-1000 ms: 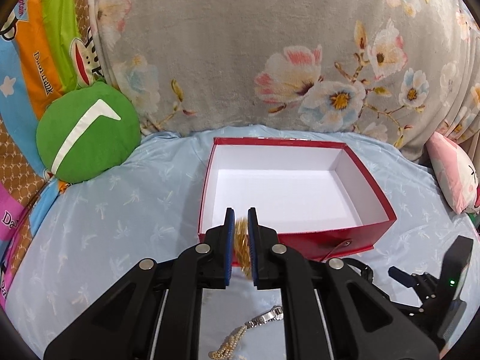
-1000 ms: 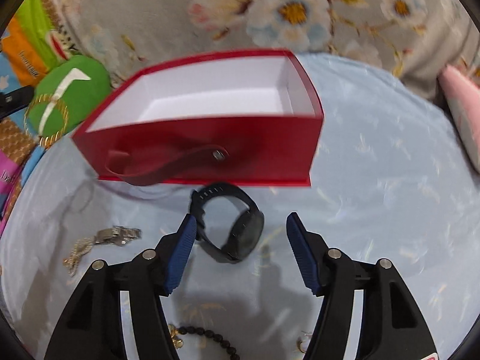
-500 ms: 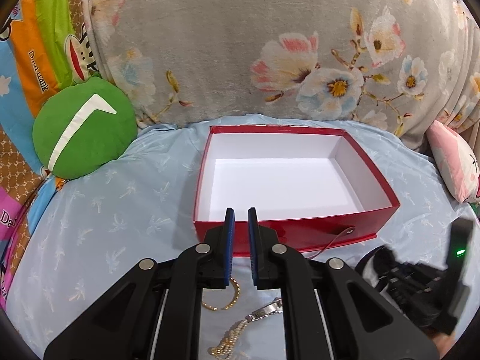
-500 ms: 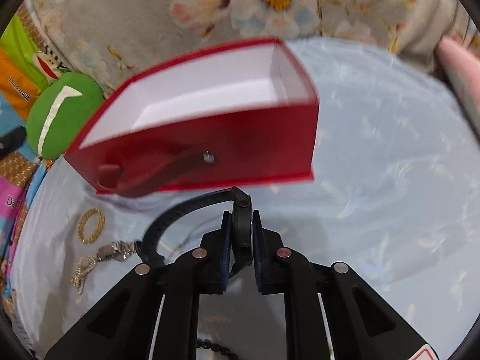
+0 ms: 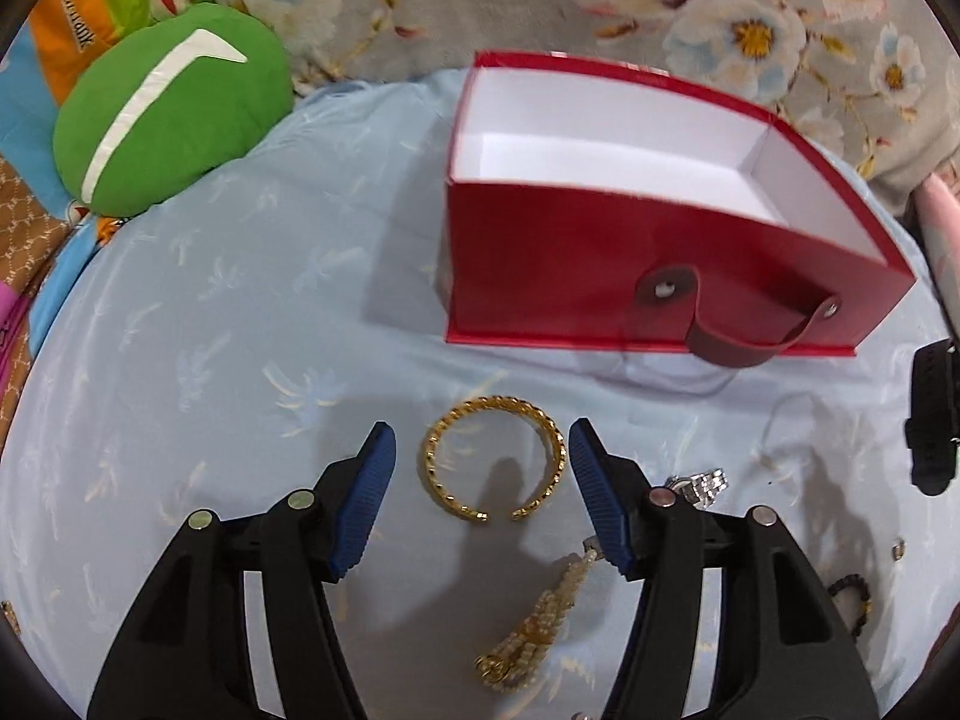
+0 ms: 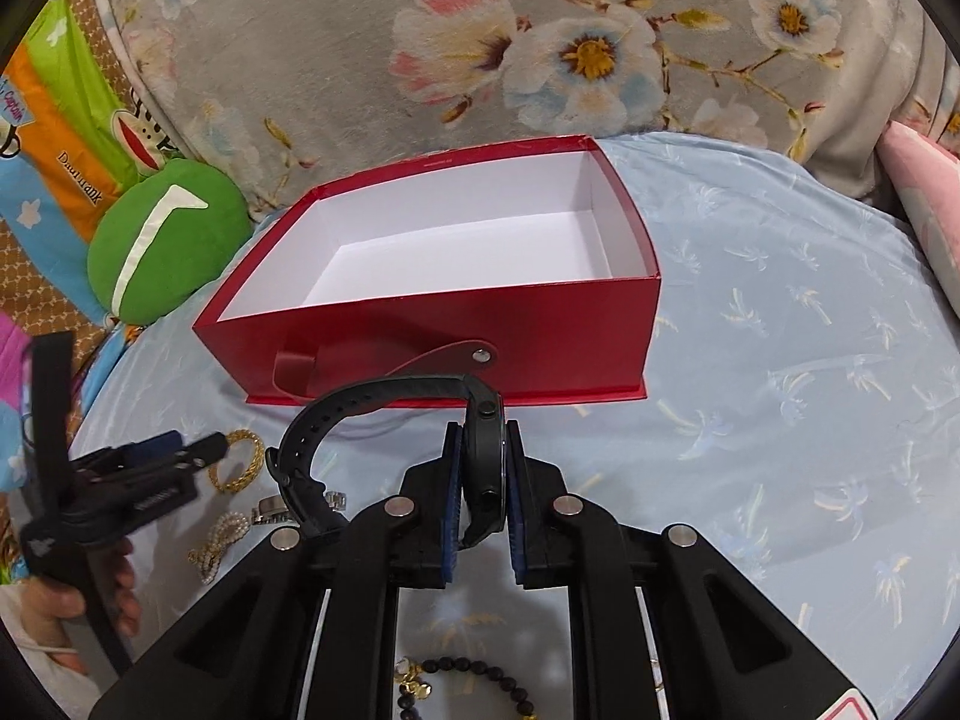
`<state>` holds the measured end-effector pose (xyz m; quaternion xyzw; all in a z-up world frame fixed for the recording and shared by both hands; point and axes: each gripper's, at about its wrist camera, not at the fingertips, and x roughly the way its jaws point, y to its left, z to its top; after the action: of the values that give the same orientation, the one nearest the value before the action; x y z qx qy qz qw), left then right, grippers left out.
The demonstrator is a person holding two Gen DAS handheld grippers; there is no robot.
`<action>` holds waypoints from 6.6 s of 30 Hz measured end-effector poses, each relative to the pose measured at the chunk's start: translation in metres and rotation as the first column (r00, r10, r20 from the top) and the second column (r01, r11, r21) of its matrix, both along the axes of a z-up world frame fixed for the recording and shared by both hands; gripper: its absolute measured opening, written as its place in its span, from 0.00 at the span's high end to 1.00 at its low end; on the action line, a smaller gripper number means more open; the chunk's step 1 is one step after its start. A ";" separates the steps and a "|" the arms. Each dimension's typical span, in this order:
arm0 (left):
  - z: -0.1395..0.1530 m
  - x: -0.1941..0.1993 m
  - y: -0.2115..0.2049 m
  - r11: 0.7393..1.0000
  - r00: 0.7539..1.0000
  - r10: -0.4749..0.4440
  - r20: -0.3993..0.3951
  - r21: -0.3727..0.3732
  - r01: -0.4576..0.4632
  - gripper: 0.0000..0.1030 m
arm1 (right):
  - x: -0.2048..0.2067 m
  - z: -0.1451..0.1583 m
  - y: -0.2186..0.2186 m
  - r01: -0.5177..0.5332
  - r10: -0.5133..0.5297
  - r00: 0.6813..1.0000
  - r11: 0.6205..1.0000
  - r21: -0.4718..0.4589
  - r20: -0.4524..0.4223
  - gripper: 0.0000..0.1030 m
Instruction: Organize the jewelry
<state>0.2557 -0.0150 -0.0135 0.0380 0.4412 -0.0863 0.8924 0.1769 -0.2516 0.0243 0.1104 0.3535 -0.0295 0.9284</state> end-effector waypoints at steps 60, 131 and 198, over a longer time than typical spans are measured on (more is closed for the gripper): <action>0.105 0.026 -0.044 0.996 0.962 0.053 0.269 -0.078 -0.033 0.05 | 0.032 0.058 -0.006 0.022 -0.012 0.977 0.999 -0.042 0.211 0.36; 0.015 -0.128 0.040 0.992 0.996 0.070 0.061 -0.106 -0.064 0.05 | -0.100 -0.004 0.018 -0.047 0.042 0.995 0.998 0.043 0.092 0.93; 0.162 0.034 -0.065 0.974 0.919 -0.118 0.376 -0.138 0.181 0.84 | 0.068 0.122 -0.006 -0.047 0.085 0.939 0.992 -0.118 0.334 0.93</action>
<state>0.2899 -0.0805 0.1481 0.0108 0.2545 -0.1832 0.9495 0.2447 -0.2577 0.1461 0.0514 0.1903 0.0020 0.9804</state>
